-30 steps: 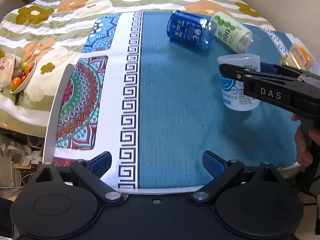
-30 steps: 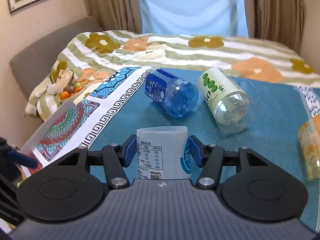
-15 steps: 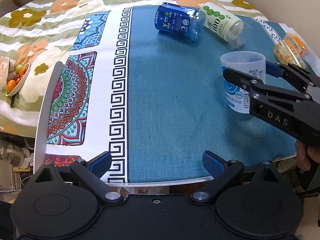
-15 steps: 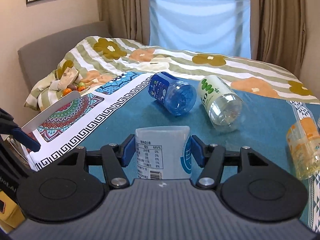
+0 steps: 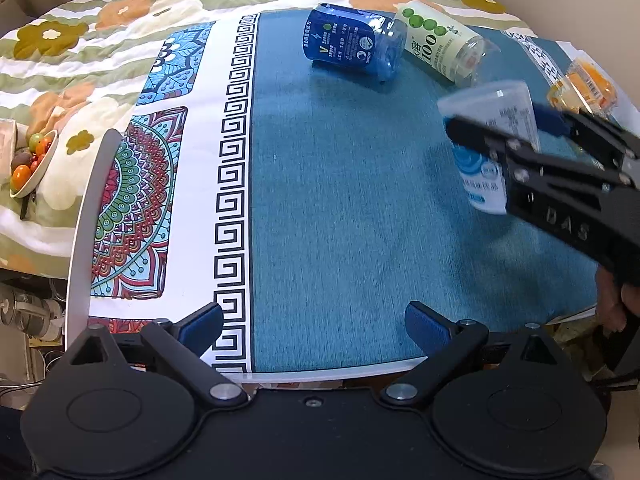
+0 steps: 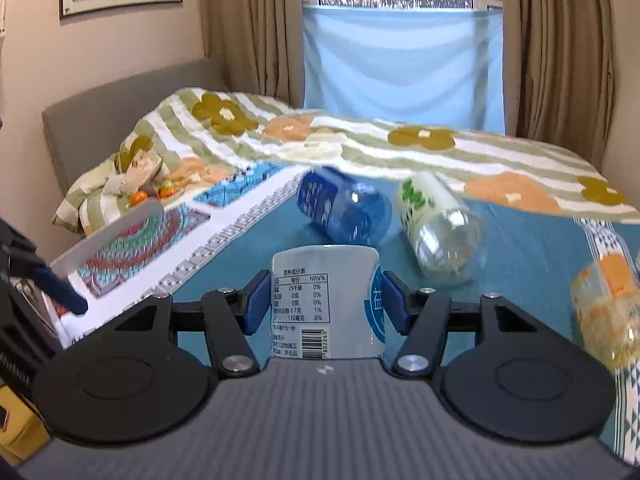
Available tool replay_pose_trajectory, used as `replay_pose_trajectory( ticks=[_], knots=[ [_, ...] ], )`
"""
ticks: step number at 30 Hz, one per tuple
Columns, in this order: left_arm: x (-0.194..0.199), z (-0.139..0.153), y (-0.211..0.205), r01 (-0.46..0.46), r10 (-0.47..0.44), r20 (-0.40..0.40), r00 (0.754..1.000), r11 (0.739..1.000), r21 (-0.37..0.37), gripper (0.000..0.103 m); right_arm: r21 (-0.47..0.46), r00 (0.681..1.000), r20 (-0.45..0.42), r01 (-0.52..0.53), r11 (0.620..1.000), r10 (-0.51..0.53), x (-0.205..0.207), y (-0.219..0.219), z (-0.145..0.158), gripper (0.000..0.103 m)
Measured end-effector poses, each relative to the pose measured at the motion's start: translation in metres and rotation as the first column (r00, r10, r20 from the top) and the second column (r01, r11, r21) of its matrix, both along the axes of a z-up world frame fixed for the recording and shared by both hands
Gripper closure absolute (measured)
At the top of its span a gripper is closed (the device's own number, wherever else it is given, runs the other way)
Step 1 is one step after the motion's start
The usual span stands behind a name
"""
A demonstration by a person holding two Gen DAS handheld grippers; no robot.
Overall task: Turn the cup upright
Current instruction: 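Lift the cup with the right gripper and rotate it rim upward, then set the cup upright on the cloth and open the right gripper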
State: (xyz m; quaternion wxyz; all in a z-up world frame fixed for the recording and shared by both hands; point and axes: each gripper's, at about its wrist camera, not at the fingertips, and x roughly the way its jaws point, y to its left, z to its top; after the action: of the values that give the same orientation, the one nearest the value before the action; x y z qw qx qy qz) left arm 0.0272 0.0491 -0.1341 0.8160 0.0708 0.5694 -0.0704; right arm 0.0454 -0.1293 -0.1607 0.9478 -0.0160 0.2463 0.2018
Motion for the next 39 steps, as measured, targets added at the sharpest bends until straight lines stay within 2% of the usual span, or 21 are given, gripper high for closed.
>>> replay_pose_trajectory(
  ticks=[3, 14, 19, 36, 37, 39],
  knots=[
    [0.001, 0.001, 0.002, -0.004, 0.004, 0.002, 1.0, 1.0, 0.001, 0.004, -0.021, 1.0, 0.027, 0.006, 1.0, -0.005, 0.004, 0.004, 0.003, 0.027],
    [0.004, 0.0, 0.008, -0.019, 0.019, -0.004, 1.0, 1.0, -0.002, 0.004, -0.014, 0.999, -0.042, -0.001, 1.0, 0.0, 0.01, 0.006, -0.004, 0.028],
    [0.003, 0.001, 0.007, -0.017, 0.017, -0.003, 1.0, 1.0, -0.008, 0.004, -0.024, 0.999, -0.049, -0.005, 1.0, 0.004, 0.006, 0.005, 0.002, 0.028],
    [0.0, -0.002, 0.005, -0.008, 0.008, -0.003, 1.0, 1.0, -0.008, 0.004, -0.049, 0.998, -0.068, -0.002, 0.999, -0.002, -0.009, 0.006, -0.007, 0.027],
    [0.0, -0.001, 0.005, -0.008, 0.008, -0.001, 1.0, 1.0, -0.009, 0.004, -0.048, 0.997, -0.072, 0.0, 0.999, -0.003, -0.01, 0.006, -0.008, 0.026],
    [-0.001, 0.0, 0.005, -0.008, 0.008, 0.002, 1.0, 1.0, -0.01, 0.004, -0.046, 0.997, -0.081, 0.005, 0.999, -0.009, -0.01, 0.006, -0.006, 0.018]
  ],
)
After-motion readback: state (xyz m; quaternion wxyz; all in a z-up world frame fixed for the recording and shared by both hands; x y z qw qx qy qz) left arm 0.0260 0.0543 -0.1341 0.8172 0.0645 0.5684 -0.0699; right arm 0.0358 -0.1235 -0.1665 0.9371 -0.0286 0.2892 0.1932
